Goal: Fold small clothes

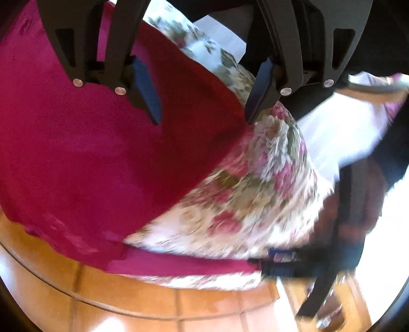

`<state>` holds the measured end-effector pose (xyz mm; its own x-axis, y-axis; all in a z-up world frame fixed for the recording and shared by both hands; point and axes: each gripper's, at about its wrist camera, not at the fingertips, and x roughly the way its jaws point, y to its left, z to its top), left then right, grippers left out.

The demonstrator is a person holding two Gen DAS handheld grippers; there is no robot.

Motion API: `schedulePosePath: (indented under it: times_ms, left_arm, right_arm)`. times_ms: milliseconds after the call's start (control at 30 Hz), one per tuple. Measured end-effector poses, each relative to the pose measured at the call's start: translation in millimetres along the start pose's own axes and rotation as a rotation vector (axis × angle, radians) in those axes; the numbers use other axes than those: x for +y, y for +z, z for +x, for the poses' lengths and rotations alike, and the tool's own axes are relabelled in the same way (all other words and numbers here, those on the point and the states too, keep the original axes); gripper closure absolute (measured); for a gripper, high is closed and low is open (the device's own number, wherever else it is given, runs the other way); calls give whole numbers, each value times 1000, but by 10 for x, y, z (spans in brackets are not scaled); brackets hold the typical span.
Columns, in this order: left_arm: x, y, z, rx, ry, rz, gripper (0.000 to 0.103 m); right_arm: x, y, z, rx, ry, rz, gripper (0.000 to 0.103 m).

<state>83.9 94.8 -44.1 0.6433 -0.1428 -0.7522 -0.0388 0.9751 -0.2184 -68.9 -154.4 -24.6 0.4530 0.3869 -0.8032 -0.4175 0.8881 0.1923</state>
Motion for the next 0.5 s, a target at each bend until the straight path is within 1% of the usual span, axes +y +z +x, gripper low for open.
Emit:
schedulePosePath:
  times_ms: [33,67,133,200,233,267,300,333,400,433,500]
  left_arm:
    - [-155,-53,-17,-4,-11,40,50]
    - [-304,-108,-24,-5,-23,78,50]
    - [-605,-220,-24,5,-73,150,50]
    - [-884,-334,-35,12,-106,215,50]
    - [-956,-371,-40,16,-116,234,50]
    - [-1041,-416,-34,23,-132,254,50]
    - [-1148,-473,-21,38,-154,278,50]
    - [-1224,-516,-12,48,-162,295,50]
    - [-1376,-603,15,68,-167,331,50]
    - [-1420,-627,41,80,-171,341,50]
    - [-1513,-675,89,105,-168,356,50]
  right_arm:
    - [-171,-5,-116,-24,-9,55,36]
    - [-436,-37,-266,-55,-25,139,36]
    - [-941,-147,-504,-108,-85,293,37]
    - [-1619,-390,-798,-163,-200,497,39]
    - [-1901,-521,-924,-185,-253,582,46]
    - [-2166,-658,-1048,-205,-315,662,48]
    - [-2332,-752,-1130,-218,-364,713,50]
    - [-2622,-926,-1281,-238,-470,795,51]
    - [-2917,-1084,-1413,-224,-651,828,51]
    - [-3021,-1127,-1435,-211,-707,820,51]
    - [-3205,-1154,-1402,-175,-765,788,51]
